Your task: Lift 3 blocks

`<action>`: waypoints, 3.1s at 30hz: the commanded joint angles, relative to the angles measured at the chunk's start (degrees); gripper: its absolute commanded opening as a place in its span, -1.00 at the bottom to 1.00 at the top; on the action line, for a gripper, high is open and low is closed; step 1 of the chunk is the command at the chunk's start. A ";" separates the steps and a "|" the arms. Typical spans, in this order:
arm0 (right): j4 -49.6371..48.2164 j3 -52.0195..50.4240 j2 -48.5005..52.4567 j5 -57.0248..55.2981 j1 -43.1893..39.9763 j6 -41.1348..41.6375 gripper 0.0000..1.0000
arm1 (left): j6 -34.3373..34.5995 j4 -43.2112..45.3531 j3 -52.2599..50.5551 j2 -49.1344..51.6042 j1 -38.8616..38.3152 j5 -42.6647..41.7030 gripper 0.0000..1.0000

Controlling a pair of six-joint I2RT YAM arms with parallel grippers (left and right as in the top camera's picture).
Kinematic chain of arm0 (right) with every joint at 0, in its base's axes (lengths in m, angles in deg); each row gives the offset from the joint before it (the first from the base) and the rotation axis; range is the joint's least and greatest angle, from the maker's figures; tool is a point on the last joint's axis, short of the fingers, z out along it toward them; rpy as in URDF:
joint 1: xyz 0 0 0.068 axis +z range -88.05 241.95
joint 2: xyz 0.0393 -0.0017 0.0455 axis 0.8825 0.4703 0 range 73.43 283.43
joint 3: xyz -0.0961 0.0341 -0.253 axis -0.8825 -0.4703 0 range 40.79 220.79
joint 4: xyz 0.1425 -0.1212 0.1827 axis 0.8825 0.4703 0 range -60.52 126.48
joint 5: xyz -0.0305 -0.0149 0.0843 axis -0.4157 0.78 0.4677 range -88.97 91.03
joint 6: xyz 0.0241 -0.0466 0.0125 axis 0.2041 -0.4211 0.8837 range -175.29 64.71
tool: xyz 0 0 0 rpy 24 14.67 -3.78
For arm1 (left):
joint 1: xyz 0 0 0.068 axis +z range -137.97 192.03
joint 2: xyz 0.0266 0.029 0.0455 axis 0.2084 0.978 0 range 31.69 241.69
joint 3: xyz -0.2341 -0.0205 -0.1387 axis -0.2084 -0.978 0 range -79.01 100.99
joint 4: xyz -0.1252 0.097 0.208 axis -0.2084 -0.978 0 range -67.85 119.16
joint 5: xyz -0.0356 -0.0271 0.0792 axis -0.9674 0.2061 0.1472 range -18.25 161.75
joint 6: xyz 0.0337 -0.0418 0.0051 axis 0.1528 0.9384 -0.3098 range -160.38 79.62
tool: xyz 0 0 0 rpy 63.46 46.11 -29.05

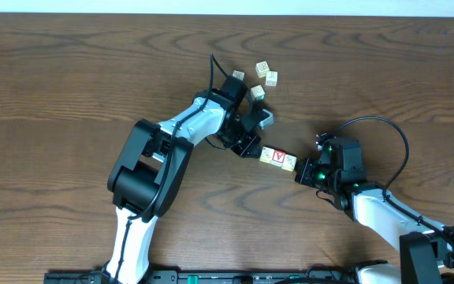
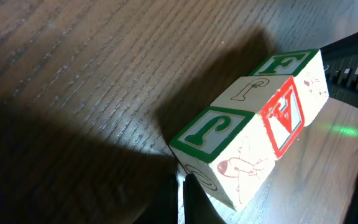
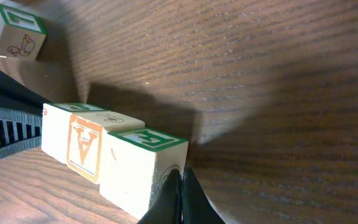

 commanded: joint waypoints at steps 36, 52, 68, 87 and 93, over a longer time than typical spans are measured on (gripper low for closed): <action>-1.70 5.60 13.51 -1.73 0.44 -5.11 -0.98 | -0.04 -0.52 0.61 0.96 -0.17 1.16 -0.85; 3.23 5.60 13.51 -2.19 1.46 -6.36 -0.98 | 2.84 1.05 0.61 0.96 0.35 7.10 -0.86; 5.14 5.64 13.51 -10.95 0.83 -6.99 -0.98 | 13.55 2.62 0.63 0.94 3.10 19.45 -0.86; 21.57 7.72 -11.10 -3.54 -14.43 -16.41 -0.98 | 27.19 3.15 0.63 -6.51 2.99 26.64 -0.86; 32.85 10.21 -22.84 -4.13 -14.45 -16.63 -0.98 | 27.15 -0.48 0.50 -17.44 1.11 26.45 -0.85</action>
